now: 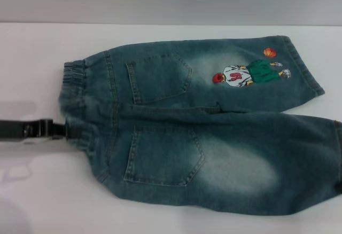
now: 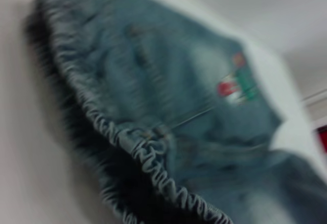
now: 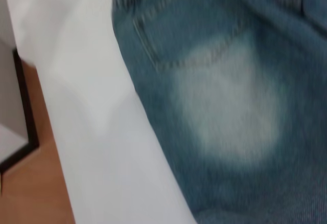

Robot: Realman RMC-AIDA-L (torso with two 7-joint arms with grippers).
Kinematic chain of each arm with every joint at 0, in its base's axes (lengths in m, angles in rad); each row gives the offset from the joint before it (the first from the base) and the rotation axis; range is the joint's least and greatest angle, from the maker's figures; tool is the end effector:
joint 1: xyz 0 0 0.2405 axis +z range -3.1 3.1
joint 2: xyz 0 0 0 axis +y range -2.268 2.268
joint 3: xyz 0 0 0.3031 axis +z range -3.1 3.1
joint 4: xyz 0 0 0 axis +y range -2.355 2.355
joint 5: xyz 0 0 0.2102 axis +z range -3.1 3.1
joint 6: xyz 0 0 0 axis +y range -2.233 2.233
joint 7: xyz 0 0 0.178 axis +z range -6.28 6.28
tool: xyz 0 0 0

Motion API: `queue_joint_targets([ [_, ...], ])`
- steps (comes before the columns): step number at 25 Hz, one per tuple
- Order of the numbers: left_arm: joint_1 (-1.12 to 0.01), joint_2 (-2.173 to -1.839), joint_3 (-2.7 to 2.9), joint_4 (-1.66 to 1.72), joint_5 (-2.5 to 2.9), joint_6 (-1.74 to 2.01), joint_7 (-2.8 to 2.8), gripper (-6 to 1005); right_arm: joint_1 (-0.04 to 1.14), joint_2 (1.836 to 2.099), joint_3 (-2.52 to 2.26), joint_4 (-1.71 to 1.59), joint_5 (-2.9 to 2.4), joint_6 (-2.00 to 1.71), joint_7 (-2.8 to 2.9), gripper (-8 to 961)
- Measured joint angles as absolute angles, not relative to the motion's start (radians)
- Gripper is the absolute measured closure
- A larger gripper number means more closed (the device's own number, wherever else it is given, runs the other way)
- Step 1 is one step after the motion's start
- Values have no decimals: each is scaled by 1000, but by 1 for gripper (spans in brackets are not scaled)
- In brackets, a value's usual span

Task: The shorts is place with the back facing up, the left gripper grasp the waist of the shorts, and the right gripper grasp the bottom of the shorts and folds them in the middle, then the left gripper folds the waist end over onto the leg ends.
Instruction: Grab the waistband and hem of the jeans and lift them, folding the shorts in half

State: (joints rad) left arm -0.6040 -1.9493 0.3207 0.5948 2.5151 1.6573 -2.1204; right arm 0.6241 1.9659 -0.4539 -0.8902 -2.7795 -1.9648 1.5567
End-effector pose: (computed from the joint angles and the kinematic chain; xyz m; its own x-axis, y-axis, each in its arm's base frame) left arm -0.3497 0.3574 0.0000 0.2503 0.9130 0.3222 0.9552 -0.2872 0.0720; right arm 0.3451 0.3203 0.0312 0.8279 -0.5540 0.0879 -0.5545 -0.8319 -0.0206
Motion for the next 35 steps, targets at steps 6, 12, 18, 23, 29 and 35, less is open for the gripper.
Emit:
queue_joint_targets([
  [6,-572,-1926,319,587,2389,1731,-2118,869,614,1963,-393,-919,-2733,-2007,1516,953],
  [12,-534,-1908,319,587,2340,1755,-2123,867,598,1963,-363,-933,-2699,-2024,1489,953],
  [18,-512,-1904,319,590,2318,1775,-2128,865,578,1963,-325,-970,-2615,-2067,1457,953],
  [23,-496,-1900,305,590,2308,1778,-2131,863,569,1964,-316,-983,-2572,-2073,1457,952],
  [29,-494,-1908,262,588,2305,1754,-2140,861,544,1972,-312,-996,-2467,-2008,1456,952],
  [35,-522,-1933,254,587,2290,1681,-2154,859,541,1983,-302,-983,-2399,-1852,1462,951],
])
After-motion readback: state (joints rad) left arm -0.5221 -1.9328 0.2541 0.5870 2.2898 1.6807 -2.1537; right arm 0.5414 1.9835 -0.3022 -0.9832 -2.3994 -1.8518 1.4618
